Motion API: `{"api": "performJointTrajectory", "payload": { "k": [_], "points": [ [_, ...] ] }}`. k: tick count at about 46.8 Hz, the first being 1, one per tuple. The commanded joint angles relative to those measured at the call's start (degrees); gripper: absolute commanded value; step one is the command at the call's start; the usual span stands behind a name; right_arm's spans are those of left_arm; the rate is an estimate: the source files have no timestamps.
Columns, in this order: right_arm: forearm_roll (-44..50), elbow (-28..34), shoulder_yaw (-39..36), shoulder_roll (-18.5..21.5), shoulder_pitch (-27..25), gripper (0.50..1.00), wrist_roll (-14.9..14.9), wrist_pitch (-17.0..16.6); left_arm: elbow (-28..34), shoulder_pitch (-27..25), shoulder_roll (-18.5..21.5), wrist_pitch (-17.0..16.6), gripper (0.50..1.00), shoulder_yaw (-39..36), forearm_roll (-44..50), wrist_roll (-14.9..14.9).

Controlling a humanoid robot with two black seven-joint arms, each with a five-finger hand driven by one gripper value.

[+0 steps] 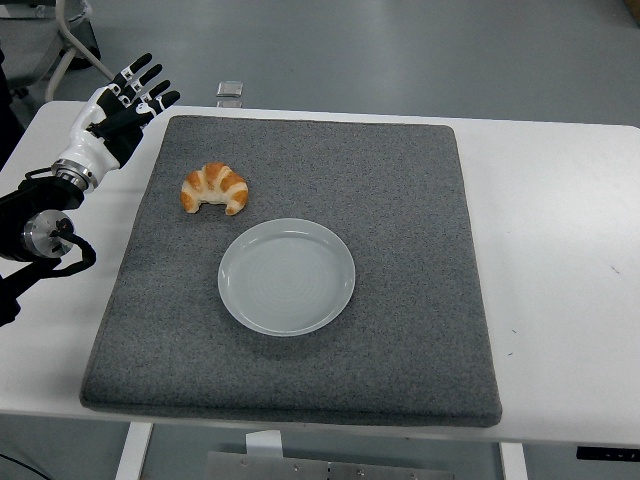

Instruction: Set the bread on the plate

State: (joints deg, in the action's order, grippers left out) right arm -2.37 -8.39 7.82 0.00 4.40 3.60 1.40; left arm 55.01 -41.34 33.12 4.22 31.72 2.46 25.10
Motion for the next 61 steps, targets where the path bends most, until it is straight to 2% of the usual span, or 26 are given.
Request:
{"api": "performJointTrajectory", "payload": {
  "k": [1, 6, 11, 21, 26, 30, 37, 52, 61],
  "points": [
    [0.0, -0.05, 0.0, 0.0, 0.0, 0.93, 0.0, 0.0, 0.1, -0.49, 0.18, -0.35, 0.99, -0.08, -0.09, -0.22],
    [0.0, -0.05, 0.0, 0.0, 0.0, 0.93, 0.0, 0.0, 0.19, -1.72, 0.62, -0.61, 0.99, -0.61, -0.7, -0.66],
    [0.0, -0.05, 0.0, 0.0, 0.0, 0.93, 0.0, 0.0, 0.1, -5.41, 1.94, -0.61, 0.99, -4.56, -1.49, -1.89],
    [0.0, 0.04, -0.09, 0.0, 0.0, 0.93, 0.0, 0.0, 0.19, -15.86, 6.42, -0.7, 0.99, -16.51, -1.49, -2.51],
    [0.0, 0.04, 0.0, 0.0, 0.0, 0.93, 0.0, 0.0, 0.27, -21.23, 8.09, -0.35, 0.99, -22.22, -1.58, -4.44],
    [0.0, 0.04, 0.0, 0.0, 0.0, 0.93, 0.0, 0.0, 0.27, -25.18, 8.97, 0.0, 0.99, -27.14, -1.85, -4.71],
    [0.0, 0.04, -0.09, 0.0, 0.0, 0.93, 0.0, 0.0, 1.24, -30.72, 9.33, 0.09, 0.99, -34.97, -8.16, -4.71],
    [0.0, 0.04, -0.09, 0.0, 0.0, 0.93, 0.0, 0.0, 9.68, -30.03, 13.72, 0.62, 0.99, -36.03, -36.02, -4.53],
    [0.0, 0.04, 0.0, 0.0, 0.0, 0.93, 0.0, 0.0, 9.68, -27.57, 13.72, -2.01, 0.99, -35.59, -44.03, -4.18]
  ]
}}
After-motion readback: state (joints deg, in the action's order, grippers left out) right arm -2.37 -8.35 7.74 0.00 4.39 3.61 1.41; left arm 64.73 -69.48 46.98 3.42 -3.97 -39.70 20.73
